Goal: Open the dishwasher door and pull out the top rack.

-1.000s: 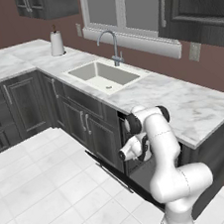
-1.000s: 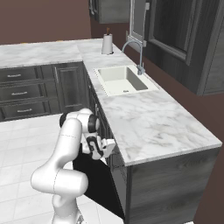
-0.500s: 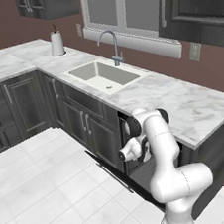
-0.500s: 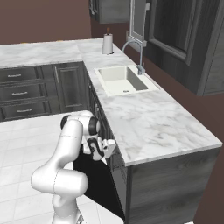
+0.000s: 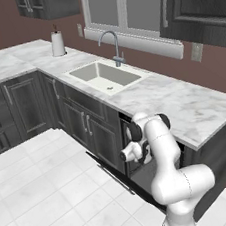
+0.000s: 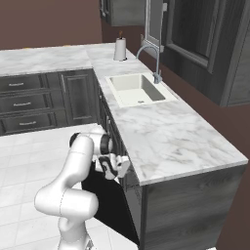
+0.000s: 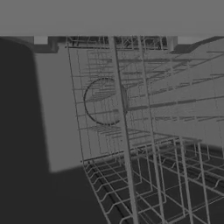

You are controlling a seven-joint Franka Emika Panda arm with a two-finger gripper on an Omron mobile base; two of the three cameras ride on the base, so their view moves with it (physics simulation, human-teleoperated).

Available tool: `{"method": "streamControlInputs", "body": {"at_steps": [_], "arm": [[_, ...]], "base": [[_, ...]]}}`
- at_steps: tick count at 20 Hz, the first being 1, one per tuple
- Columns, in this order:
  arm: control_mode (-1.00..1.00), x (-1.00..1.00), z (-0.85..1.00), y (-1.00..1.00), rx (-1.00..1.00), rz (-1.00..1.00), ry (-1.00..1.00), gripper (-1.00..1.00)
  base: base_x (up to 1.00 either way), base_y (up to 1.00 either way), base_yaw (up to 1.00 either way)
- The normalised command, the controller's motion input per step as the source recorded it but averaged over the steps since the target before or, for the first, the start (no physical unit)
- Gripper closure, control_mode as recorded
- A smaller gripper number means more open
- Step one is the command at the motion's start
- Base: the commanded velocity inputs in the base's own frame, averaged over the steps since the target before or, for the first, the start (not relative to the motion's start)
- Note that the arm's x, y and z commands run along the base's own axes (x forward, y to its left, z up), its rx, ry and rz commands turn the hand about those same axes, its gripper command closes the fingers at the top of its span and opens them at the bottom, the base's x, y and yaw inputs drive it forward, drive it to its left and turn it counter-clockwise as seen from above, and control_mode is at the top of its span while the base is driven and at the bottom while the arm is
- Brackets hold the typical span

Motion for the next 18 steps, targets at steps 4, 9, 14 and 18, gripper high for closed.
{"method": "streamControlInputs", "body": {"at_steps": [4,9,14,18], "arm": [[-1.00,0.24,-0.13,-0.14,0.00,0.00,0.09,-1.00],[-1.00,0.27,-0.16,-0.13,0.00,0.00,0.10,-1.00],[-1.00,0.24,-0.28,-0.07,0.02,0.00,0.14,-1.00],[-1.00,0.22,-0.31,-0.03,0.09,0.00,0.17,-1.00]], "base": [[0.00,0.00,0.00],[0.00,0.00,0.00],[0.00,0.00,0.00],[0.00,0.00,0.00]]}}
